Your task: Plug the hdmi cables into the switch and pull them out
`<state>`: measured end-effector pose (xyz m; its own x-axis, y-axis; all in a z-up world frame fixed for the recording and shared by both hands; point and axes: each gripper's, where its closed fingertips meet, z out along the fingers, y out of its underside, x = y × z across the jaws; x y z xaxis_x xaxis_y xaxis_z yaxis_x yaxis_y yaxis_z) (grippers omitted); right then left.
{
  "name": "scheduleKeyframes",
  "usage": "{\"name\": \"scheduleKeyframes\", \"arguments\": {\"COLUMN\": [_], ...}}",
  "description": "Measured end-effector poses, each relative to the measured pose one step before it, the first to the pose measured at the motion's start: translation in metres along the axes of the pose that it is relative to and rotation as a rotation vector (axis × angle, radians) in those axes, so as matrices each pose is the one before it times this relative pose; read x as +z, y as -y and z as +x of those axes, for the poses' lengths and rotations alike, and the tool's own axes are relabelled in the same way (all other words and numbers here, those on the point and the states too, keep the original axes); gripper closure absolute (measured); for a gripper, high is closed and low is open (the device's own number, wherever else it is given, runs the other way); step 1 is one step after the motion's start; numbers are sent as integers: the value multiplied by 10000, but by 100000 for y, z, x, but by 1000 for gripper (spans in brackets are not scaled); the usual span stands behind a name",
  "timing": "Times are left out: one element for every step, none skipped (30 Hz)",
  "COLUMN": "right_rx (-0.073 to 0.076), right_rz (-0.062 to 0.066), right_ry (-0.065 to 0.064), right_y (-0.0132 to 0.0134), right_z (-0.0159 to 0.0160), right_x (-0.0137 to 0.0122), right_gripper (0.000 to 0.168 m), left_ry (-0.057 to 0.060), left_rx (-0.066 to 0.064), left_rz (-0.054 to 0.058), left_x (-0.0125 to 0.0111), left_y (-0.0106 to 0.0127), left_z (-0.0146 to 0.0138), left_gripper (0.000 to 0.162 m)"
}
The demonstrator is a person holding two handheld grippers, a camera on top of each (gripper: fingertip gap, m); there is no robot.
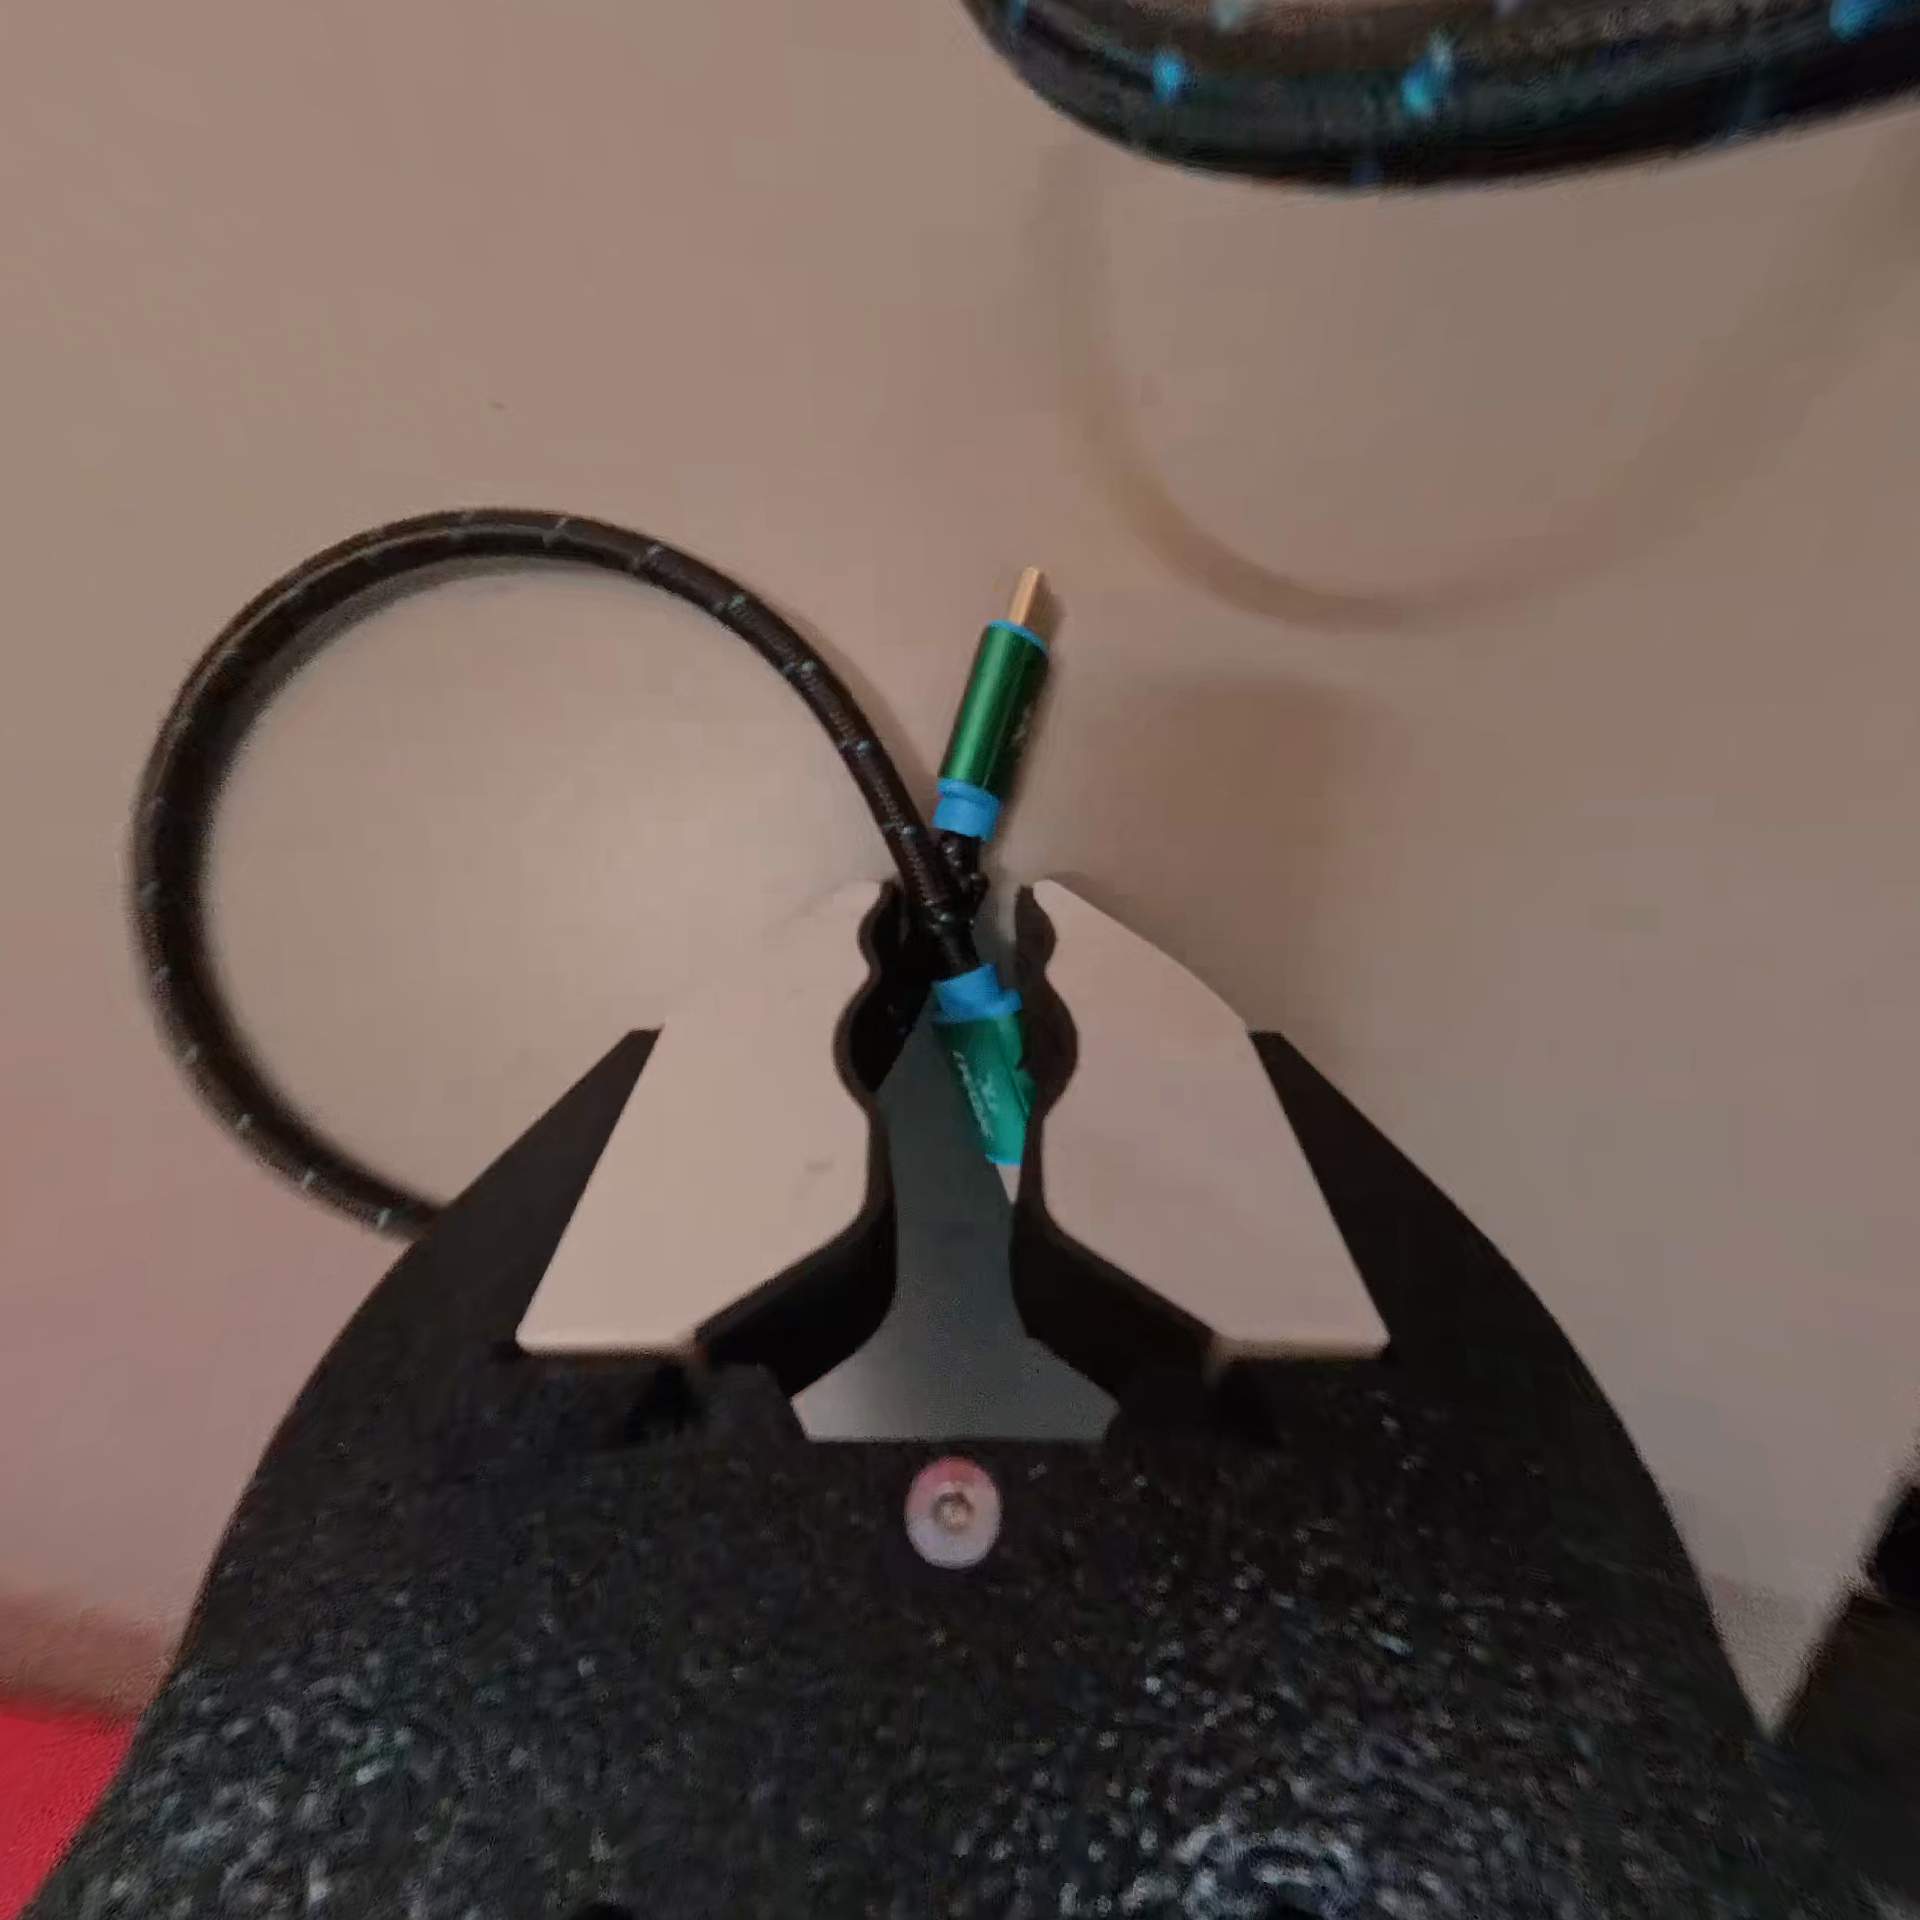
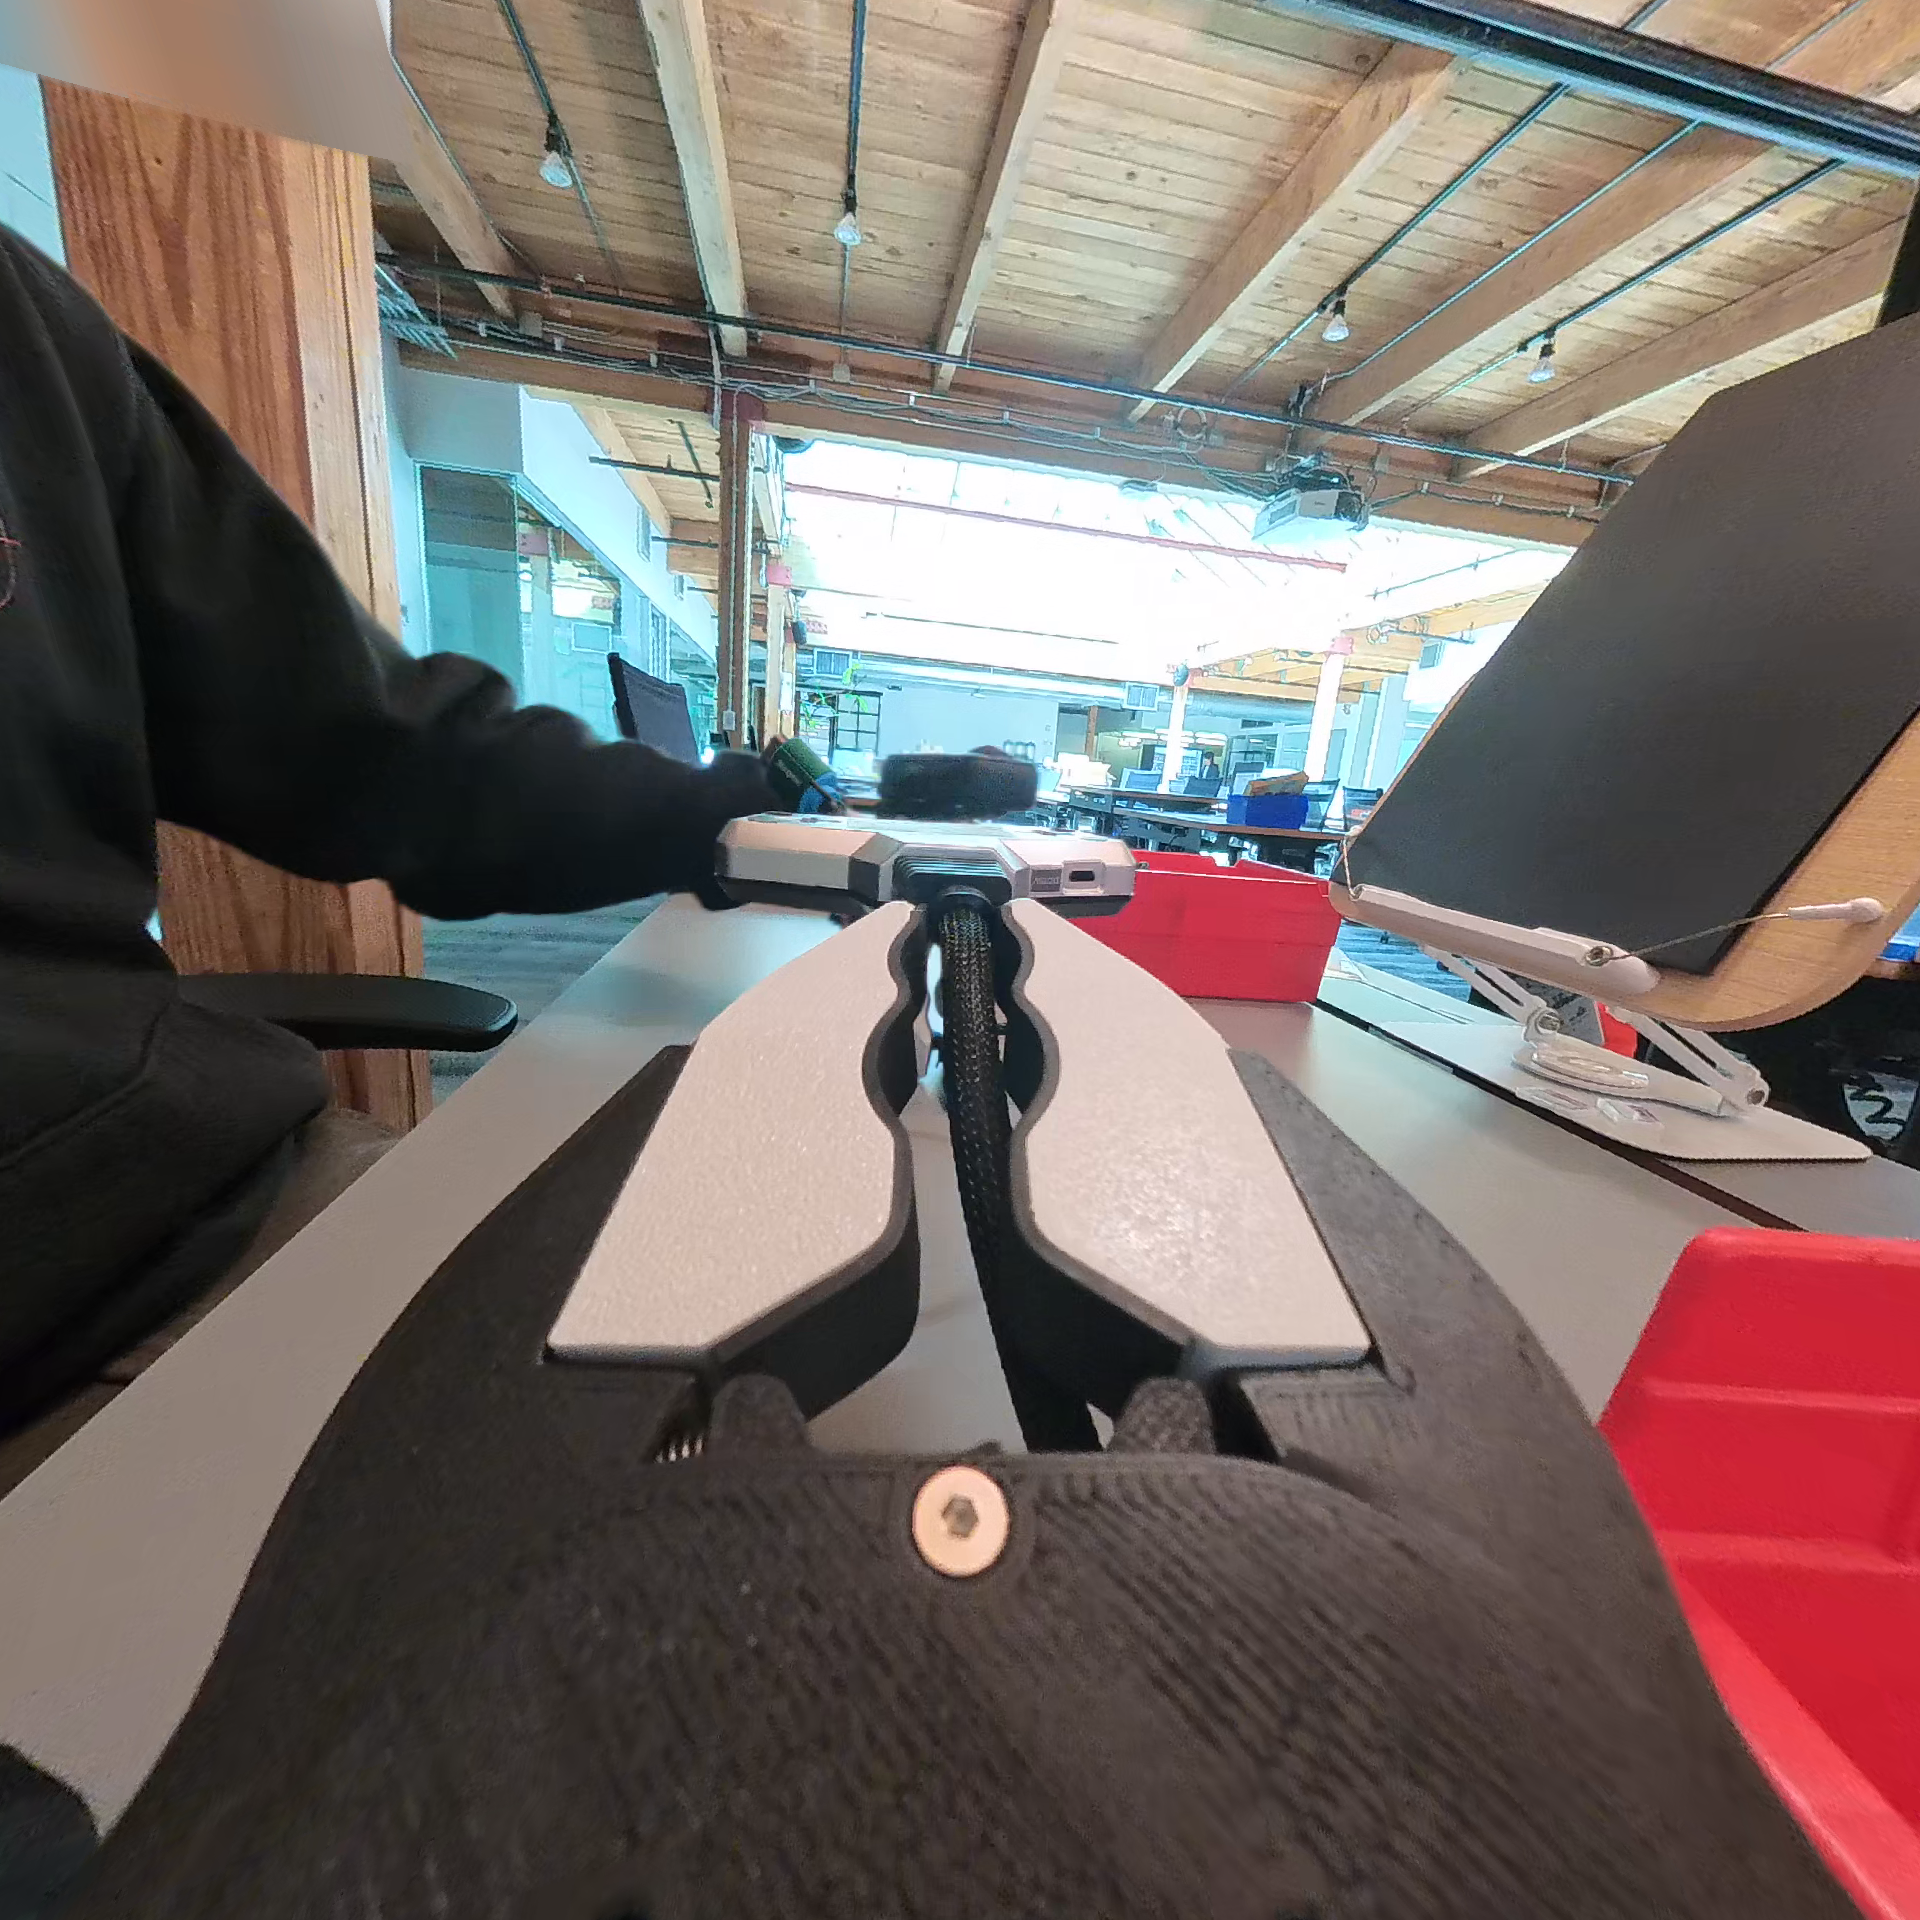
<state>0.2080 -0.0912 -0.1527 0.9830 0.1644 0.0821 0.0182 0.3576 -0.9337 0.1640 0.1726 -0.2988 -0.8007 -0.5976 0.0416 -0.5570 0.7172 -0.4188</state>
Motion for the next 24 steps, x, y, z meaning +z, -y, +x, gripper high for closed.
{"name": "scheduleKeyframes", "arguments": {"right_rx": [4,-3,3,13,16,21,12,5,6,3,-5,-4,3,13,23,20,7,-1,-1,5,7,7,-3,-14], "right_rz": [-1,-12,-8,-2,4,9,7,2,1,-1,-1,-1,3,6,6,0,-10,-17,-11,-3,9,10,11,10], "right_ry": [36,26,17,21,24,27,16,5,10,17,18,2,2,26,37,41,29,20,13,12,12,-11,-32,-51], "right_y": [-8,-13,-17,2,5,2,13,2,1,-2,-1,-1,-6,7,7,-7,-18,-27,-12,-7,6,12,12,11], "right_z": [-56,-38,-20,-5,-13,-12,-12,9,-7,-24,-30,0,-6,-13,-26,-24,-14,-16,-21,-7,-4,29,38,51], "right_x": [20,15,13,5,-3,-5,-8,-3,-1,-1,1,-1,-2,-2,-4,10,28,28,16,5,-10,2,-14,-10], "right_gripper": [157,157,157,157,157,157,157,157,157,157,157,157,157,157,157,157,157,157,157,157,157,157,157,157], "left_ry": [-1004,-945,-743,-621,-632,-668,-627,-452,-251,-227,-368,-290,-225,-157,-152,-220,-130,43,173,237,344,617,945,1202], "left_rx": [75,75,-29,-131,-214,-257,-260,-245,-203,-158,-96,-76,-56,-32,39,35,63,168,273,334,428,435,395,389], "left_rz": [-57,-203,-261,-205,-114,-48,-77,-200,-309,-330,-264,-209,-193,-252,-271,-142,-45,-24,-22,-47,-53,-7,-64,-76], "left_x": [-155,-264,-347,-347,-261,-163,-93,4,91,154,171,144,151,195,215,214,162,83,27,28,17,-112,-290,-540], "left_y": [-38,-193,-207,-96,75,195,195,39,-80,-103,-41,28,-23,-171,-237,-82,15,-19,-47,-38,-5,76,47,108], "left_z": [424,426,230,135,162,221,213,29,-186,-160,82,48,62,39,55,196,149,41,-27,-42,-80,-307,-612,-837], "left_gripper": [139,137,134,132,126,126,126,126,123,126,130,135,138,142,147,147,148,148,149,149,149,149,150,150]}}
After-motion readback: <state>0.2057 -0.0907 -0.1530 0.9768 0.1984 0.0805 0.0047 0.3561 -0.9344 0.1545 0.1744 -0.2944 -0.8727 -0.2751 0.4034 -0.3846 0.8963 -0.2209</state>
